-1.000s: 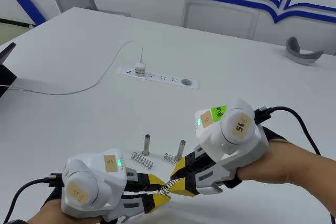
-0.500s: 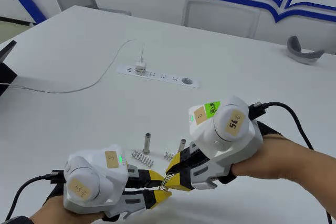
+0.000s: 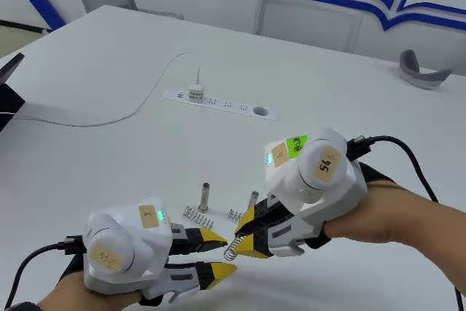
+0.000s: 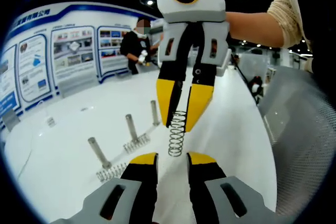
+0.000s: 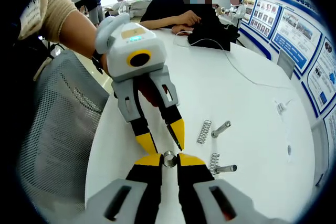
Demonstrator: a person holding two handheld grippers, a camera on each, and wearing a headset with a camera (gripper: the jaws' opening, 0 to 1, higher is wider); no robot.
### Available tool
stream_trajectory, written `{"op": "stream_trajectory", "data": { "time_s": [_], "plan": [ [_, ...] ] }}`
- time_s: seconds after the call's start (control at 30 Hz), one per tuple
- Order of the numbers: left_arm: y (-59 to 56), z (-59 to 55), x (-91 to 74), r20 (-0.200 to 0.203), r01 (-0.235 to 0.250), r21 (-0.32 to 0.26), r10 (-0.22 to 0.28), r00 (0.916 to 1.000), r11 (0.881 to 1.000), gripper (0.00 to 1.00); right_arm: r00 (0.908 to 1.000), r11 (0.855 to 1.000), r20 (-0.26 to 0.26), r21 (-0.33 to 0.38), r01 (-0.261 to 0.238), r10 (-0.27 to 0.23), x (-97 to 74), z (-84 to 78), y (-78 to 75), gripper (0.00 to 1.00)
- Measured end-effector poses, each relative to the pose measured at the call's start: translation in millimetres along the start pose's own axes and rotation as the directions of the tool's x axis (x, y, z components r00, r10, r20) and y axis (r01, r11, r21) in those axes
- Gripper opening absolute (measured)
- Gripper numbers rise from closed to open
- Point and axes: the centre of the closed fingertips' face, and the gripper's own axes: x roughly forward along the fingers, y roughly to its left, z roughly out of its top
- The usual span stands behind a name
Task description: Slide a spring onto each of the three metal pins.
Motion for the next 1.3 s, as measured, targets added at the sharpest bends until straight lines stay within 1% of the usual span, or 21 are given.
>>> {"op": "stream_trajectory", "data": {
  "time_s": [0.17, 0.23, 0.4, 0.5, 0.9, 1.0, 1.1, 1.3],
  "plan": [
    [5.3, -1.1, -5.3, 0.004, -0.026, -0.032, 0.026, 0.9997, 0.999, 0.30, 0.9999, 1.000, -0.007, 0.005, 0.010, -0.010, -3.2, -3.5, -2.8, 0.12],
    [6.8, -2.0, -6.9, 0.004, -0.031, -0.036, 0.031, 0.9995, 0.999, 0.31, 0.9999, 1.000, -0.008, 0.006, 0.014, -0.014, -4.6, -4.2, -3.9, 0.12],
    [14.5, -3.0, -13.1, 0.009, -0.061, -0.060, 0.062, 0.9980, 0.996, 0.37, 0.9996, 0.999, -0.006, 0.015, 0.029, -0.029, -10.0, -5.4, -8.3, 0.12],
    [20.5, -4.0, -17.4, 0.014, -0.081, -0.083, 0.083, 0.9965, 0.993, 0.41, 0.9991, 0.999, -0.012, 0.022, 0.041, -0.041, -13.7, -8.4, -11.8, 0.12],
    [37.8, -10.1, -31.0, 0.013, -0.142, -0.131, 0.145, 0.9893, 0.981, 0.54, 0.9963, 0.995, -0.030, 0.051, 0.083, -0.081, -31.7, -18.9, -25.3, 0.12],
    [41.0, -10.7, -33.6, 0.015, -0.156, -0.141, 0.159, 0.9871, 0.978, 0.58, 0.9947, 0.993, -0.037, 0.060, 0.098, -0.096, -39.1, -21.7, -29.9, 0.12],
    [43.5, -11.7, -35.5, 0.017, -0.164, -0.147, 0.168, 0.9857, 0.976, 0.59, 0.9928, 0.991, -0.044, 0.066, 0.114, -0.111, -46.7, -24.1, -35.3, 0.12],
    [45.2, -14.0, -36.7, 0.010, -0.172, -0.155, 0.176, 0.9844, 0.973, 0.61, 0.9875, 0.986, -0.065, 0.080, 0.149, -0.144, -62.9, -31.1, -48.7, 0.12]
  ]
}}
